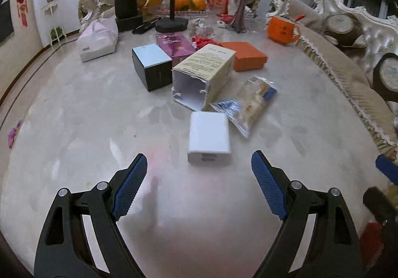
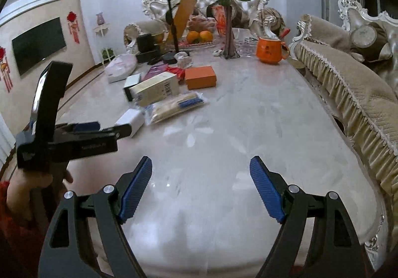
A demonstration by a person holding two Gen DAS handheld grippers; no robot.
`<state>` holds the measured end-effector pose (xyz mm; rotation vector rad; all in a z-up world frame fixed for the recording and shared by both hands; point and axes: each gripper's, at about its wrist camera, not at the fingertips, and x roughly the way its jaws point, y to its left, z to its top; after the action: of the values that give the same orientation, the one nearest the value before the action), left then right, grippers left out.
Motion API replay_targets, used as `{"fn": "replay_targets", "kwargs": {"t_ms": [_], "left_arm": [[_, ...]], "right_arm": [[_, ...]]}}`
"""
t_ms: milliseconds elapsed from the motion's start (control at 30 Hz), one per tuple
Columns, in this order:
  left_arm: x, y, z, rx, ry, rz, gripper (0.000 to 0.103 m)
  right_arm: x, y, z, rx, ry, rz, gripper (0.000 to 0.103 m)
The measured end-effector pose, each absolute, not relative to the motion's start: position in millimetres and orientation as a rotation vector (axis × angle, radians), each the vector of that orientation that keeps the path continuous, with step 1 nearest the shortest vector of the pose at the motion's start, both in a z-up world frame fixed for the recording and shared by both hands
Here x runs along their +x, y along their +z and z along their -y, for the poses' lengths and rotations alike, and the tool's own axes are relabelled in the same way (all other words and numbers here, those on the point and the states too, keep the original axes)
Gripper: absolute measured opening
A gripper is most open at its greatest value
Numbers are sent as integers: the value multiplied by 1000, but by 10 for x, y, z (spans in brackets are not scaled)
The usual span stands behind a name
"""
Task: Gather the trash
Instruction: 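Move both open tools back over the table toward the next items, then grasp the wrapped bread snack with the right tool while the left tool grasps the white charger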
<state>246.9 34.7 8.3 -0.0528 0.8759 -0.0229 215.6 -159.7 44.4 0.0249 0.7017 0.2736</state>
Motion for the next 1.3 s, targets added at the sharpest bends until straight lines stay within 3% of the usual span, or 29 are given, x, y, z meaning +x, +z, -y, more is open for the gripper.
{"fn": "replay_targets", "kwargs": {"t_ms": [733,1100,1200,1300], "left_arm": [[2926,-48,-782,-44,-5,-943,84],[3033,-68,-728,19,-6,-955,84],[3038,-71,-720,38,-16,-955,84],[3040,-71,-723,35,-20,-953,81]], "right_arm": [[3517,169,803,210,145,-968,77],[3542,62,410,-103,191,-950,77],[3502,78,543,-121,255,-948,73],[3456,100,683,-147,311,-937,57]]}}
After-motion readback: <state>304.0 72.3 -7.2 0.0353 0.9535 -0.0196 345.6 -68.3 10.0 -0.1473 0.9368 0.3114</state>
